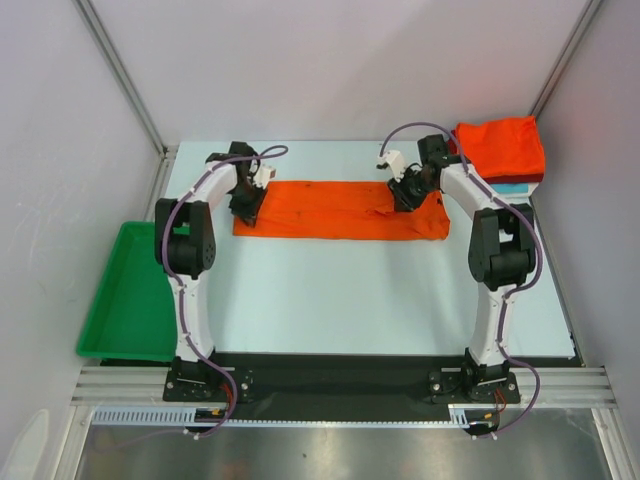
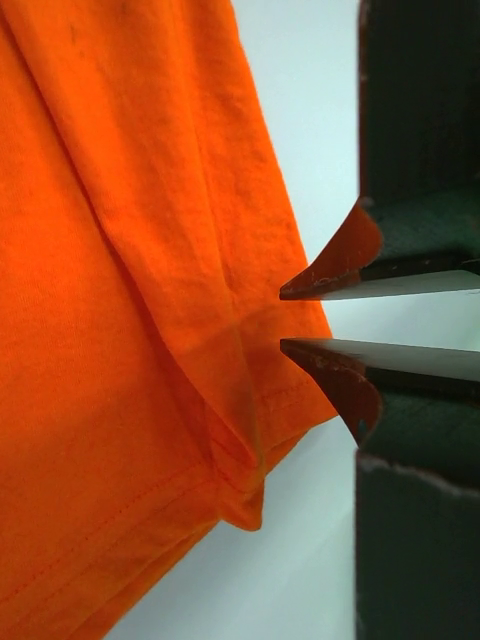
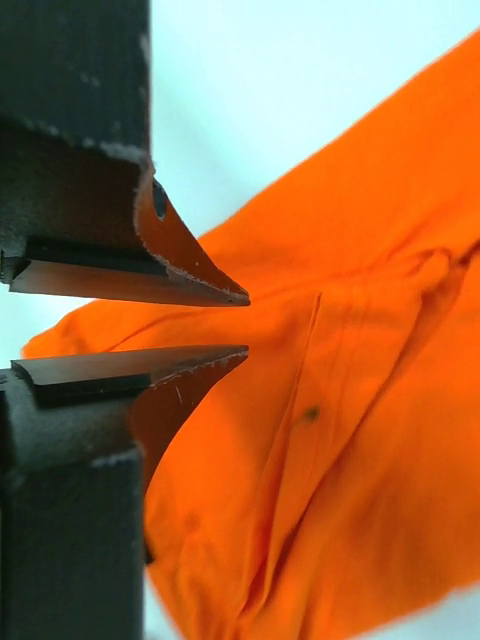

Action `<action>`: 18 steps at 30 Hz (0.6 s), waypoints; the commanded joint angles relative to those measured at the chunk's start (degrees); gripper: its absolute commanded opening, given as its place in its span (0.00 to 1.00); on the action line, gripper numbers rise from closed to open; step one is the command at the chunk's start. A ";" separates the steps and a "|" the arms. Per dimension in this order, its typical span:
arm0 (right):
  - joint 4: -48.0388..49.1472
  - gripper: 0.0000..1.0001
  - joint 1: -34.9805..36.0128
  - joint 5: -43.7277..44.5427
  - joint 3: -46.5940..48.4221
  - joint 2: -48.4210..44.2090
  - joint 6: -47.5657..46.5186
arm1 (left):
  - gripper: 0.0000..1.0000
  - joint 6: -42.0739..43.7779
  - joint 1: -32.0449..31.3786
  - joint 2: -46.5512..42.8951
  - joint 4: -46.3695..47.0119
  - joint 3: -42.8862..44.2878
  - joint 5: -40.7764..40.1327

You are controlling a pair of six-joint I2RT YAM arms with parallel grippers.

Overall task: Fold and stack the t-shirts
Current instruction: Fold the tshirt

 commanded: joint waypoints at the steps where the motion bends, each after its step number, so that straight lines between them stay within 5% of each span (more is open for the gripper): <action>1: -3.45 0.26 0.83 -2.53 3.05 1.36 -0.61 | 0.26 0.78 0.21 0.18 0.38 -0.81 -2.37; 18: -2.57 0.26 2.59 -2.27 3.75 6.54 1.40 | 0.23 -0.28 0.21 -1.05 1.79 -5.56 -5.36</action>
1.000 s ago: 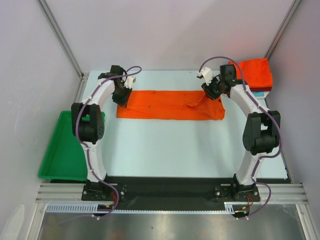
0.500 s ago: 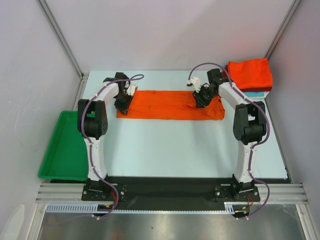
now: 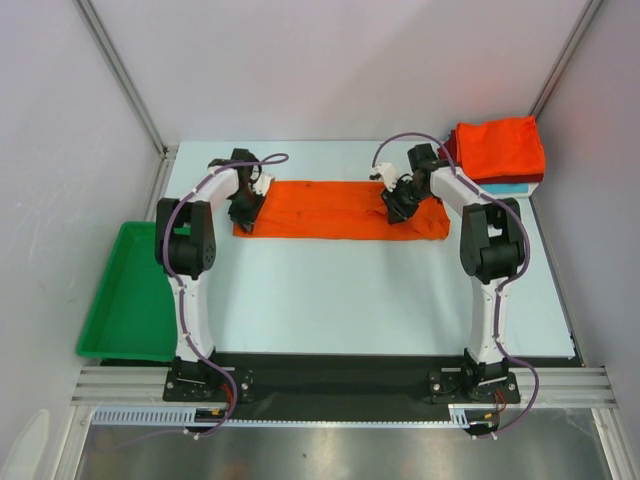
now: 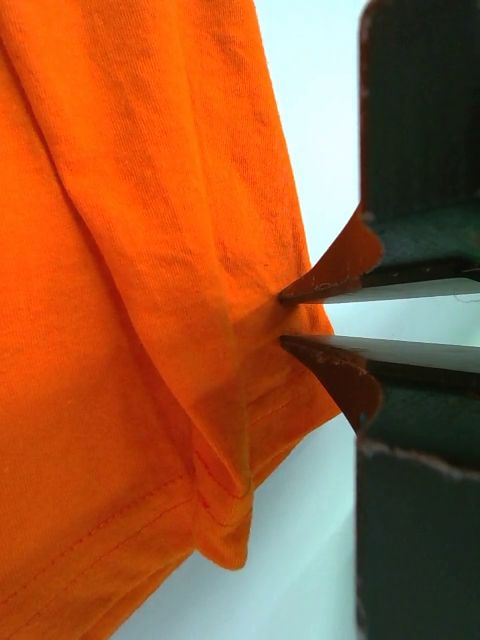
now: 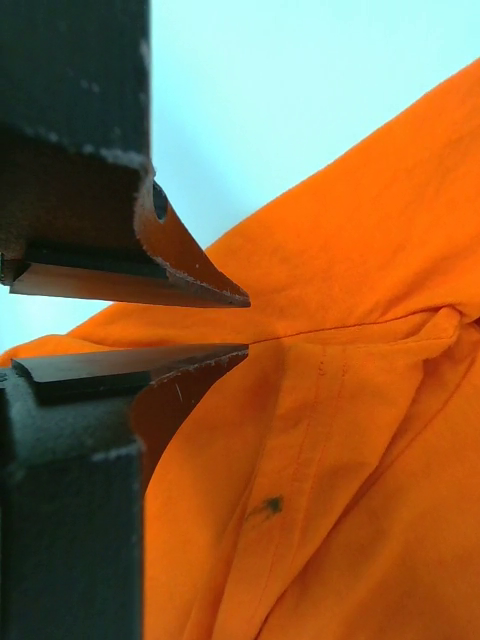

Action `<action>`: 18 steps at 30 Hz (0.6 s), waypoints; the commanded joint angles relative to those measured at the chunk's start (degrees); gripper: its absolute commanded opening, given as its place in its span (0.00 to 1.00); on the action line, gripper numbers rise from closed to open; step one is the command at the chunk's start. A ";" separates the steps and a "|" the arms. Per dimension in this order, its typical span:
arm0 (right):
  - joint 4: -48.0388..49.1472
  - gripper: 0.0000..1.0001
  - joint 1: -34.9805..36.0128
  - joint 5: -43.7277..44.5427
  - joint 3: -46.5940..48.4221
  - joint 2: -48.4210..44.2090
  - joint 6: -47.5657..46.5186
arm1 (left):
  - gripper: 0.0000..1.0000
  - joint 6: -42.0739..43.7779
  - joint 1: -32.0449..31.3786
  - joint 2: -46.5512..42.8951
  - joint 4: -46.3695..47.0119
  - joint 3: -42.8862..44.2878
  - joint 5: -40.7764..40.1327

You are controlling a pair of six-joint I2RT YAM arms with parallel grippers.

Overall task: Fold and stack the t-shirts
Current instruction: Fold the tshirt

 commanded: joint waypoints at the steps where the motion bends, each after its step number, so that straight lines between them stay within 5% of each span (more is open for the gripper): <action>1: 1.10 0.26 0.56 -0.28 2.53 1.30 1.38 | 0.23 -0.10 0.23 -1.38 0.72 -1.80 -1.65; 11: 5.41 0.26 0.91 2.80 8.41 6.57 2.44 | 0.22 -0.10 0.23 -1.47 0.98 -2.25 -3.40; 18: 8.75 0.29 1.87 6.23 23.35 10.62 4.37 | 0.22 0.07 0.23 -1.82 1.07 -2.68 -4.46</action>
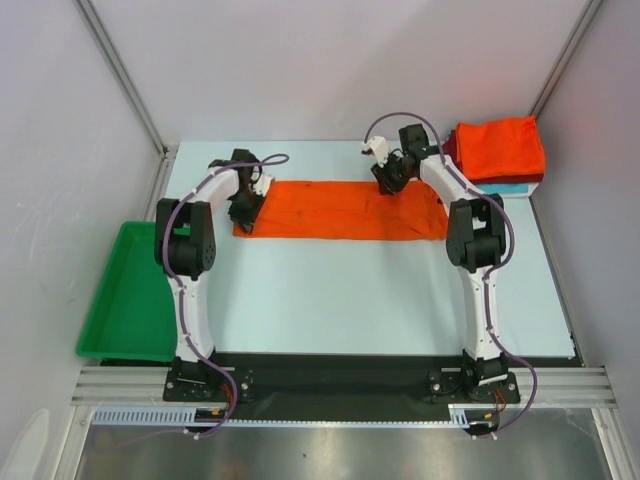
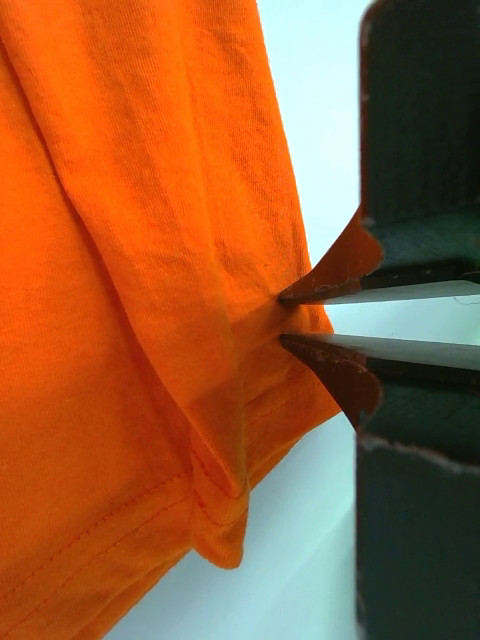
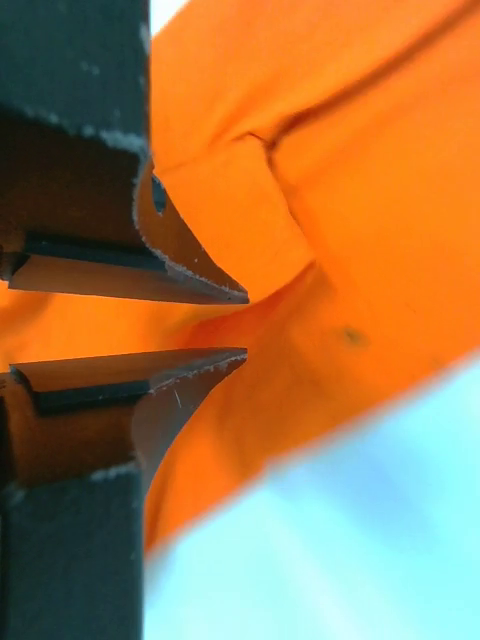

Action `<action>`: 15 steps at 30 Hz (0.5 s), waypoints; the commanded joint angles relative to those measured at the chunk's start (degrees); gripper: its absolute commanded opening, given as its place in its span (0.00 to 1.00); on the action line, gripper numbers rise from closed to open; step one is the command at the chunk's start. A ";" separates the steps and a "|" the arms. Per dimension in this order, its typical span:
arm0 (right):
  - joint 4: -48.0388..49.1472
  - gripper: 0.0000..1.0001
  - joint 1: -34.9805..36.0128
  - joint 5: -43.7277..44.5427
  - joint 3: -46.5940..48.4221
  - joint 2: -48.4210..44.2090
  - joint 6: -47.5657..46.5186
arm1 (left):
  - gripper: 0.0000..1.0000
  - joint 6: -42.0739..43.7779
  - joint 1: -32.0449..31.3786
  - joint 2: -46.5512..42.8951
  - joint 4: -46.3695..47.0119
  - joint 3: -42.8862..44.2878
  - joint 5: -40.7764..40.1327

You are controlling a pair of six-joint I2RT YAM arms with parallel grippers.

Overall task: Fold and stack the t-shirts
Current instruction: Fold the tshirt

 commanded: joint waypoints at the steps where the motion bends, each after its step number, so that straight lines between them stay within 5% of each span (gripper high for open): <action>1: 4.51 0.29 0.78 1.88 6.99 -0.96 1.79 | 0.22 0.29 0.39 -1.30 0.11 -1.83 -3.89; 6: 4.87 0.31 1.22 1.79 4.90 -6.32 3.55 | 0.25 1.43 0.30 -3.05 0.29 -1.84 -3.90; 11: 5.22 0.34 0.79 2.67 -5.46 -14.57 3.64 | 0.54 8.10 0.21 -9.89 -1.91 1.59 5.32; 13: 4.87 0.36 0.52 2.32 -10.04 -18.18 4.08 | 0.76 13.61 -0.31 -12.36 -1.57 0.55 7.61; 15: 4.34 0.36 0.17 1.79 -12.50 -20.03 4.17 | 0.76 18.72 -1.01 -15.09 -1.47 -2.53 7.27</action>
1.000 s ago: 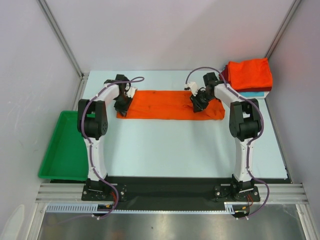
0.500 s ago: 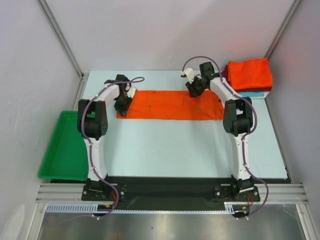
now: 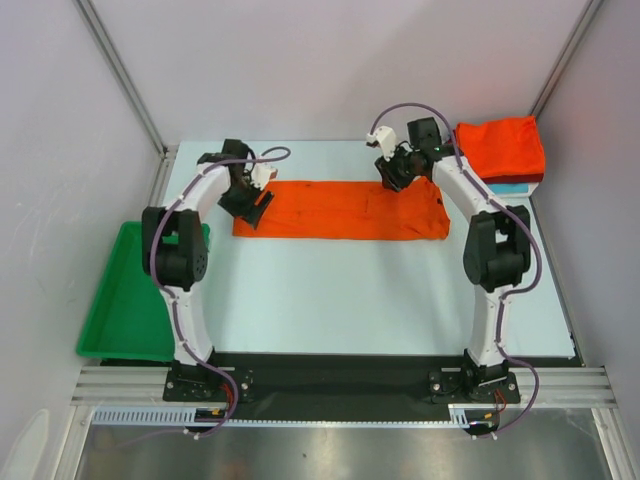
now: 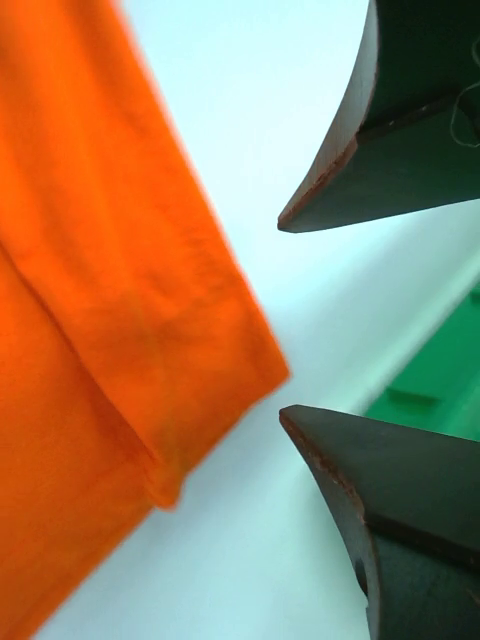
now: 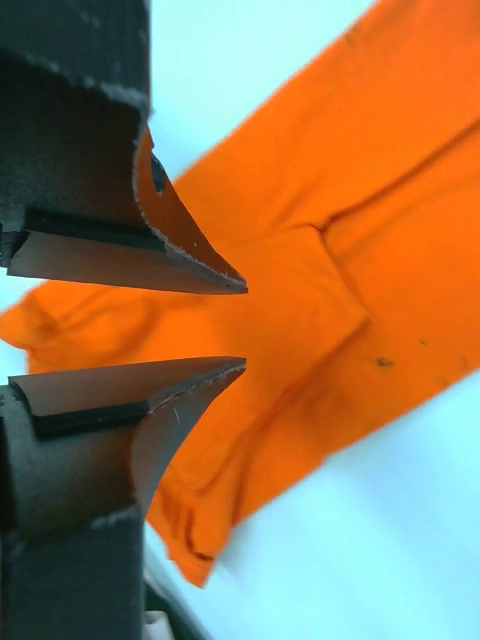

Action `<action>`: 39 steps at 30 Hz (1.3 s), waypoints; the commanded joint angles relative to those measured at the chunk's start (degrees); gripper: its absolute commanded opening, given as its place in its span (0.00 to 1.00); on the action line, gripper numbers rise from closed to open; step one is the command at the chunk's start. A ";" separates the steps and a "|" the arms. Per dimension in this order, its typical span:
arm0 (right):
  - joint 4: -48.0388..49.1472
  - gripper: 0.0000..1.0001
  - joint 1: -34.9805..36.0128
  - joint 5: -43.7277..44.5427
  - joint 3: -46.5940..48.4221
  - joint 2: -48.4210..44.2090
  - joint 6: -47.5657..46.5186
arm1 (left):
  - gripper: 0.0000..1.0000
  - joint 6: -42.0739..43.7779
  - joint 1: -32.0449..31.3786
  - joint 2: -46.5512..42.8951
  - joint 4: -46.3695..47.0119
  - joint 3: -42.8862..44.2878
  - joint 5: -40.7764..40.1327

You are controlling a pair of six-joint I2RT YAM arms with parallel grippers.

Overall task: Fold and stack the t-shirts
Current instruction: Fold the tshirt

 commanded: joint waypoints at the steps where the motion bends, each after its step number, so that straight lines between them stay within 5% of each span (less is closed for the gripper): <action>1: 0.29 0.37 -0.71 -0.26 -4.53 -7.05 1.24 | 0.75 14.18 -1.19 -9.26 0.62 -3.88 2.70; 10: -0.23 0.38 -0.62 1.23 -11.31 -12.60 0.37 | 0.56 29.07 -1.20 -8.82 1.69 -11.28 -0.82; 33: 0.73 0.39 1.22 5.89 -15.18 -14.45 -2.36 | 0.55 38.22 -0.41 1.98 0.20 -4.26 -3.54; 37: 1.00 0.39 1.75 7.20 -15.09 -13.84 -2.71 | 0.47 39.45 0.47 2.95 0.28 -5.74 -4.60; 39: 1.00 0.39 2.02 7.64 -14.92 -13.57 -2.97 | 0.34 39.80 0.74 3.39 0.81 -6.45 -7.23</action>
